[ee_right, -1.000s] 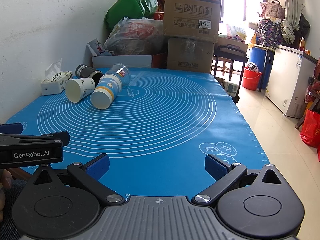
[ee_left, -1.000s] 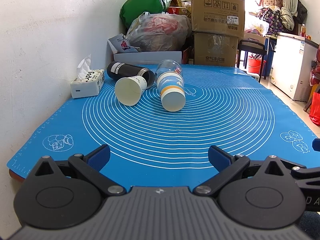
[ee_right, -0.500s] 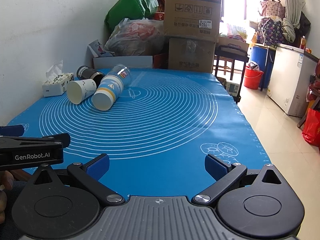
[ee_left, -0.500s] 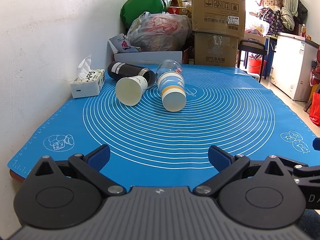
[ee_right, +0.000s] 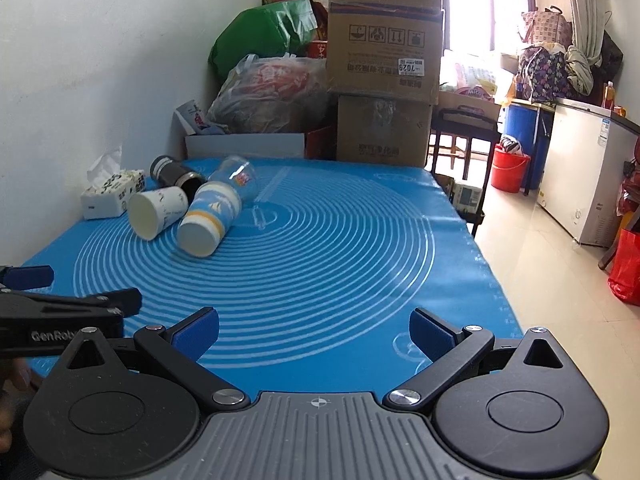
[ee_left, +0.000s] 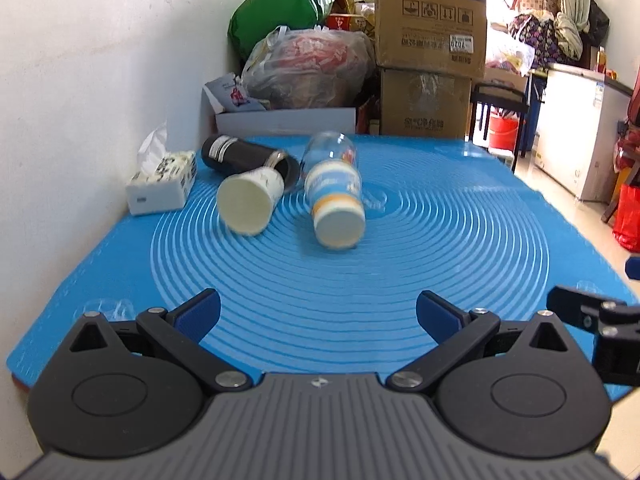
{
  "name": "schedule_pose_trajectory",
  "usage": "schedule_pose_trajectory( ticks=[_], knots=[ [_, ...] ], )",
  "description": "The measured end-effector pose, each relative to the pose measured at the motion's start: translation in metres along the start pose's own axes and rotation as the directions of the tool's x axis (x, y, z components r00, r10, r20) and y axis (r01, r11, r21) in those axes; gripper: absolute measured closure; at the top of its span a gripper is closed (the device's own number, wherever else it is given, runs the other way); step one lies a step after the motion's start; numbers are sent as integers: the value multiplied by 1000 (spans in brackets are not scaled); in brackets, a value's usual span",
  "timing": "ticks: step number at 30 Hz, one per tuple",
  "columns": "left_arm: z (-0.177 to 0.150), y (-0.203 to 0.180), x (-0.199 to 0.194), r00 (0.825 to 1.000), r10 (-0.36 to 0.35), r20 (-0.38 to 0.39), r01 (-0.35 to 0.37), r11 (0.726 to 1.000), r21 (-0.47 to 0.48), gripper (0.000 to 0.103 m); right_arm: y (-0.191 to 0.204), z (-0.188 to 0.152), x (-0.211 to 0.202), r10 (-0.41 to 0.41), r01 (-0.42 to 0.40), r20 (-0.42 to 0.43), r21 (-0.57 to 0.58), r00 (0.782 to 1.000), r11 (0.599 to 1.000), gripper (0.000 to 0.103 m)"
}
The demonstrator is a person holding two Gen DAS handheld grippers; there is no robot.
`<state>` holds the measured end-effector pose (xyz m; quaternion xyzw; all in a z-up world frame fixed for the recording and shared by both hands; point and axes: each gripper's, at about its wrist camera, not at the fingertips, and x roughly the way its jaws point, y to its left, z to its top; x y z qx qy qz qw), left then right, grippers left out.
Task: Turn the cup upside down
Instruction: 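Move the left tool to the sailboat paper cup and close on it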
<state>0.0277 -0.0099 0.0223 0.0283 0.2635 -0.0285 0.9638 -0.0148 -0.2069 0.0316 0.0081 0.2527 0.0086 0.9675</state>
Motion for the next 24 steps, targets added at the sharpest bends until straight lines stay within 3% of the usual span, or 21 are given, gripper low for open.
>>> schedule_pose_trajectory(
  ticks=[6,11,17,24],
  knots=[
    [41,-8,30,1000,8,24,-8,1000,20,0,-23,20,20,-10,10,4,26,1000,1000,0],
    [66,-20,74,1000,-3,-12,4,999,41,0,-42,32,41,-31,31,-1,29,1000,999,0],
    [77,-30,133,996,9,-85,-7,1000,22,1,-63,40,64,-56,56,-13,38,998,998,0],
    [77,-36,172,988,54,-143,-49,998,38,4,-81,36,87,-41,47,-68,84,997,995,0]
  ],
)
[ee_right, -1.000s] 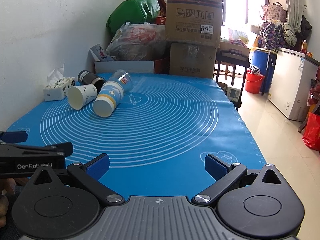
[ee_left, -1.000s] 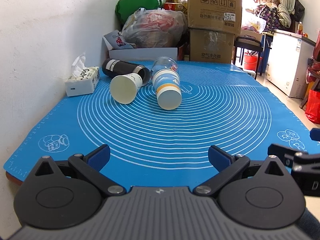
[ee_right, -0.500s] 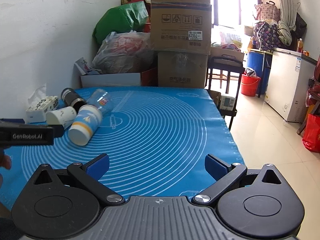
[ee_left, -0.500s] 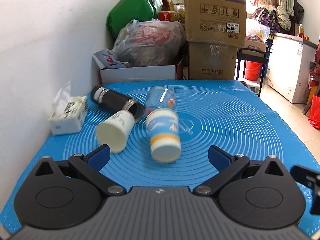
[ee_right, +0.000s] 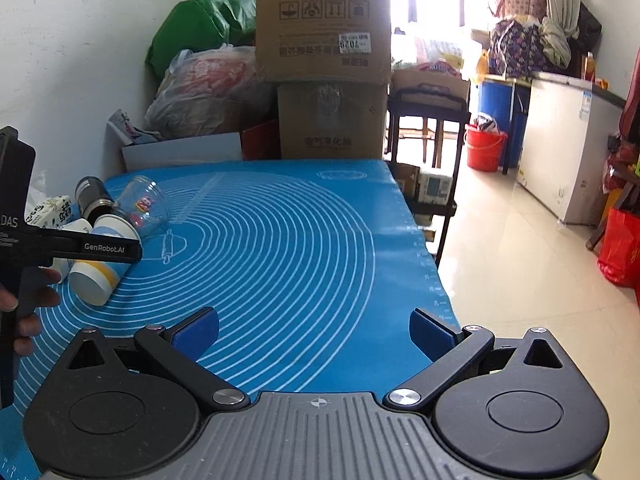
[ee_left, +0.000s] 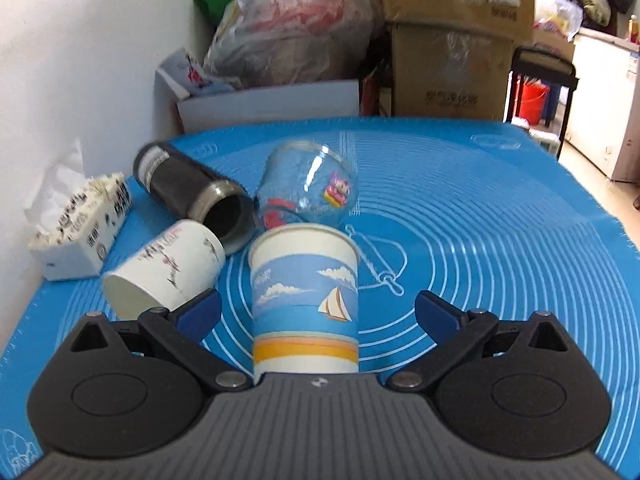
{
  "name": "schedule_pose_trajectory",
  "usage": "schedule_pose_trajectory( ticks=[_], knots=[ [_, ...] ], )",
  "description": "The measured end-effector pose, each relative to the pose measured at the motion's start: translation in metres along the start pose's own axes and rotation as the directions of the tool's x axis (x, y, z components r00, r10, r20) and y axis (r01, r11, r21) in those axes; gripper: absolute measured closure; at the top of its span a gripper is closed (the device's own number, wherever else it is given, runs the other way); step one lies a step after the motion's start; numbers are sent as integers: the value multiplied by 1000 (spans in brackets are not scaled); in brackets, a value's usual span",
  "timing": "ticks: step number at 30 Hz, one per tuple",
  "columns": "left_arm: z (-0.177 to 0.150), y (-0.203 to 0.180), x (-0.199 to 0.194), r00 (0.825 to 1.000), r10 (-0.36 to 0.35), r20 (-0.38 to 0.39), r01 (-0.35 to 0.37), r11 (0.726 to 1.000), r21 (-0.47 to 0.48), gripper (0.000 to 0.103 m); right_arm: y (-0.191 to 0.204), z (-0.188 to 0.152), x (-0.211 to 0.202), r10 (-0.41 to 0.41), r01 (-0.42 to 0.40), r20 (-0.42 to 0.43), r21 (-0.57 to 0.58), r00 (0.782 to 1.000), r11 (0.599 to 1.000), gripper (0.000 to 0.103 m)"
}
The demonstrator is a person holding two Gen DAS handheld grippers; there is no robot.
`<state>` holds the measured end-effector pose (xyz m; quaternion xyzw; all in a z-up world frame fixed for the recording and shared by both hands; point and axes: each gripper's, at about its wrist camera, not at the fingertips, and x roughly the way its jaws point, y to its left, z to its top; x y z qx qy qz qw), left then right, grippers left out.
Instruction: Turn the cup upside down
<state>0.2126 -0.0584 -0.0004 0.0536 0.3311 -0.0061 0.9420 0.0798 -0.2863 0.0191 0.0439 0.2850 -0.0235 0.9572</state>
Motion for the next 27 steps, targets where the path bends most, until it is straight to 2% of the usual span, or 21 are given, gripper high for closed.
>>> schedule_pose_trajectory(
  ticks=[2,3,4,5,6,8,11,17,27],
  knots=[
    [0,-1,9,999,-2,-42,2,1000,-3,16,-1,-2,5,-2,2,-10,5,1000,1000,0],
    [-2,-2,13,998,8,-70,-8,1000,-4,16,-2,-3,7,-2,2,-14,8,1000,1000,0],
    [-3,-2,16,997,16,-78,-17,1000,-8,18,-2,-3,9,3,-3,-19,14,1000,1000,0],
    [-6,-2,18,997,20,-79,-21,1000,-7,26,-4,-3,10,12,-11,-24,23,1000,1000,0],
    [-8,-2,18,997,14,-80,-14,1000,-2,27,-5,-4,11,18,-17,-29,32,999,999,0],
    [-9,-2,14,998,1,-67,-1,1000,3,44,-7,-6,11,18,-16,-34,41,999,999,0],
    [-8,-5,7,998,-8,-58,10,1000,28,44,-9,-8,10,9,-8,-36,38,999,999,0],
    [-11,-10,-21,997,-60,-42,60,998,3,44,-11,-9,2,8,-7,-30,33,1000,999,0],
    [-44,-19,-73,994,-96,-60,96,995,3,44,-5,-16,-23,15,-16,-29,-24,999,1000,0]
  ],
)
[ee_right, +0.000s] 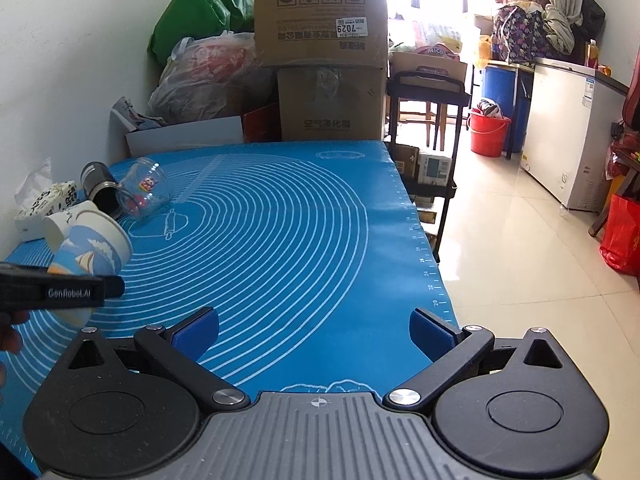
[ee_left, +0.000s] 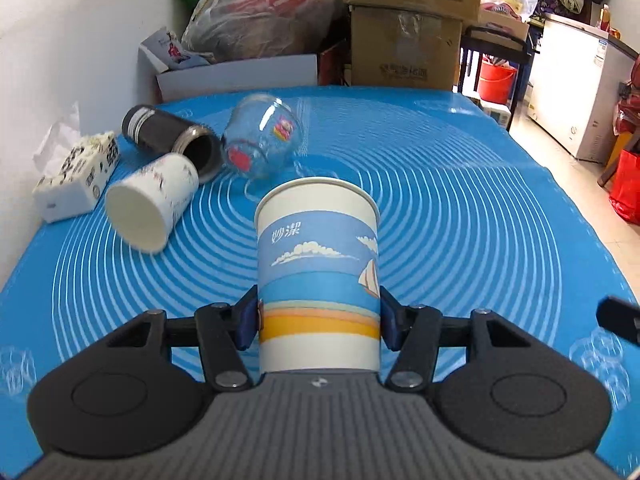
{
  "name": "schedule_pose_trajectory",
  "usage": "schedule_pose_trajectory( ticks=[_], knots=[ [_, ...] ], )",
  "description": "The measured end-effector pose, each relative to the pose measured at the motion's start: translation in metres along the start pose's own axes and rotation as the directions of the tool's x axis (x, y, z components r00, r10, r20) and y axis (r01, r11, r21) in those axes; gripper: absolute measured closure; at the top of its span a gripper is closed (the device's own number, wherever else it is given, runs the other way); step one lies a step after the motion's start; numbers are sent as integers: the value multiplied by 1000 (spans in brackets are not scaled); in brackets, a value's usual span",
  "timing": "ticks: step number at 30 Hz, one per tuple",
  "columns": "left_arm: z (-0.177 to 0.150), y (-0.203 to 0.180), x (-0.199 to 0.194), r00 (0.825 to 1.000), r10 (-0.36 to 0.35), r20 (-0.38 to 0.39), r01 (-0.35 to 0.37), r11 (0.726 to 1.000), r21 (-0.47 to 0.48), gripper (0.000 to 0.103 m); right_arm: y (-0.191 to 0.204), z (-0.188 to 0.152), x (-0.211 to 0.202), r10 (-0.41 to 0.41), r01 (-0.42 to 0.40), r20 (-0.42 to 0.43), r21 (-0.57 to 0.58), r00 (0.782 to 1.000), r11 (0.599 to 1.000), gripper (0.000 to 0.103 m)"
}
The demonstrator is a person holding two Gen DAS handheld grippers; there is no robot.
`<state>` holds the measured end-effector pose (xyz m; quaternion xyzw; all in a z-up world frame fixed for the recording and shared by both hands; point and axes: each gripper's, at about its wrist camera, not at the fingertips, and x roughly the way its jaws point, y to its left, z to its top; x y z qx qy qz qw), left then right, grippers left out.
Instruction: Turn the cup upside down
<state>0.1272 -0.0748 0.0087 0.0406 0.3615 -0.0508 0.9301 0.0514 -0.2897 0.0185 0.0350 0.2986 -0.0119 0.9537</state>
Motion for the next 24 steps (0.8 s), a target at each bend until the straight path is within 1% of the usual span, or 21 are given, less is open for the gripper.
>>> schedule_pose_trajectory(
  ticks=[6,12,16,18,19,21,22,24],
  knots=[
    [-14,-1,-2,999,-26,-38,25,999,-22,44,4,-4,-6,5,-5,-17,-28,1000,1000,0],
    [-19,-1,5,998,-16,-61,15,1000,-20,43,4,-7,-1,13,-14,-30,-27,999,1000,0],
    [-20,2,6,998,-18,-60,16,999,-33,43,2,-9,5,14,-15,-45,-21,999,1000,0],
    [-20,3,8,997,-25,-71,22,999,-42,40,2,-10,6,14,-15,-48,-22,999,1000,0],
    [-20,3,10,997,-22,-78,18,999,-46,36,1,-10,6,15,-16,-50,-22,999,1000,0],
    [-21,3,10,997,-12,-71,8,999,-51,33,1,-10,7,14,-15,-51,-24,999,1000,0],
    [-20,3,11,997,-10,-73,6,999,-52,28,2,-9,8,12,-13,-51,-25,999,1000,0],
    [-20,4,11,997,-17,-72,13,998,-58,26,1,-9,8,11,-12,-53,-26,999,1000,0]
  ],
)
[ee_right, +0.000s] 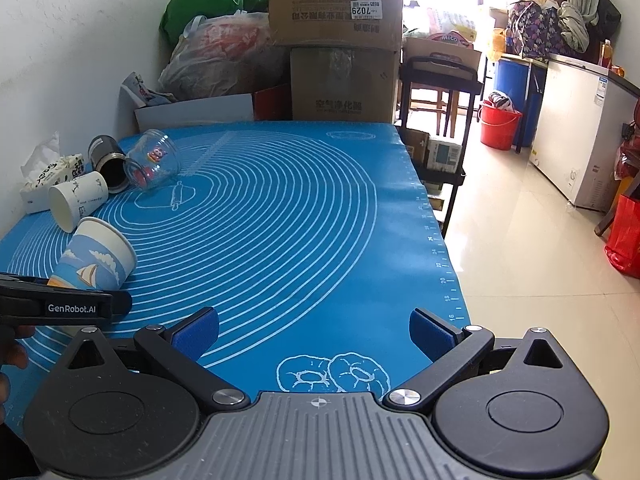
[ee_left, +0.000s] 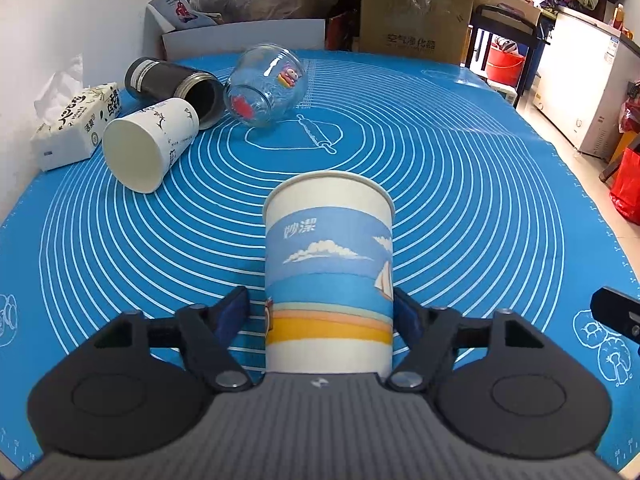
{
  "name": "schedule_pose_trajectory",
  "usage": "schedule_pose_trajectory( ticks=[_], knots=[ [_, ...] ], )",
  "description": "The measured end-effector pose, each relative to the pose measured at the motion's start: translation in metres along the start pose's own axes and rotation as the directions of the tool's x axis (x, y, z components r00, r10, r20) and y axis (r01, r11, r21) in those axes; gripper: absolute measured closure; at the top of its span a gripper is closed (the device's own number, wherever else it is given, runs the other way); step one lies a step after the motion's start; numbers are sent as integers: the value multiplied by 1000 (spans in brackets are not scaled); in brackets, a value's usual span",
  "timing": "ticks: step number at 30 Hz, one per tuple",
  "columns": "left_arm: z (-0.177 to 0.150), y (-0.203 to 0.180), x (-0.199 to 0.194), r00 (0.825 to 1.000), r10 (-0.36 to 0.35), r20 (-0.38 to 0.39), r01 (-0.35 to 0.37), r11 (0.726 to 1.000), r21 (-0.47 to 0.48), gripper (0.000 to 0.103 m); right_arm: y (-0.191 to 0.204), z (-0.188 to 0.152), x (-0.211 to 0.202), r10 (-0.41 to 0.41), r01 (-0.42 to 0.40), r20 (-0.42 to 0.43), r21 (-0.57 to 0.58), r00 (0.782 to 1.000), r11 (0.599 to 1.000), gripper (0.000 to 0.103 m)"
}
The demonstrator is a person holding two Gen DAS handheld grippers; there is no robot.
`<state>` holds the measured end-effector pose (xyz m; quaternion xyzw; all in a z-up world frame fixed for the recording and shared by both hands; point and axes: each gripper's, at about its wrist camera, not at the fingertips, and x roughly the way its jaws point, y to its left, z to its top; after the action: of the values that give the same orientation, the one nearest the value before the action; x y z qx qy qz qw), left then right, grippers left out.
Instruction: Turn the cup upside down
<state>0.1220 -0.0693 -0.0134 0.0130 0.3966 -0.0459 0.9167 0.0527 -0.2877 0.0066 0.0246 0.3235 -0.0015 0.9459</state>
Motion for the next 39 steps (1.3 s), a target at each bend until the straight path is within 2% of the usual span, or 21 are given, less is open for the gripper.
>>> schedule_pose_trajectory(
  ticks=[9,20,24,26,28,31,34,37,39],
  knots=[
    [0,-4,-3,1000,4,24,-5,1000,27,23,2,2,-1,-3,3,-1,-13,1000,1000,0],
    [5,-2,-15,998,-26,64,26,1000,10,21,7,5,-4,-7,6,-5,-47,1000,999,0],
    [13,3,-34,993,-46,107,47,999,-7,19,15,11,-9,-17,17,1,-104,1000,994,0],
    [17,9,-48,989,-50,143,53,998,-20,9,22,14,-11,-30,30,1,-153,1000,988,0],
    [19,17,-62,982,-44,186,51,998,-36,8,31,18,-14,-40,40,4,-218,999,975,0],
    [20,30,-80,972,-24,234,35,998,-44,7,51,22,-18,-79,82,24,-330,997,940,0],
    [19,43,-89,964,31,262,-20,999,-43,7,76,26,-22,-111,120,46,-463,993,878,0],
    [14,58,-88,957,112,267,-94,992,-78,6,106,26,-24,-143,164,85,-623,986,765,0],
    [9,69,-85,957,144,252,-119,987,-110,6,128,24,-22,-168,199,118,-738,979,644,0]
  ],
)
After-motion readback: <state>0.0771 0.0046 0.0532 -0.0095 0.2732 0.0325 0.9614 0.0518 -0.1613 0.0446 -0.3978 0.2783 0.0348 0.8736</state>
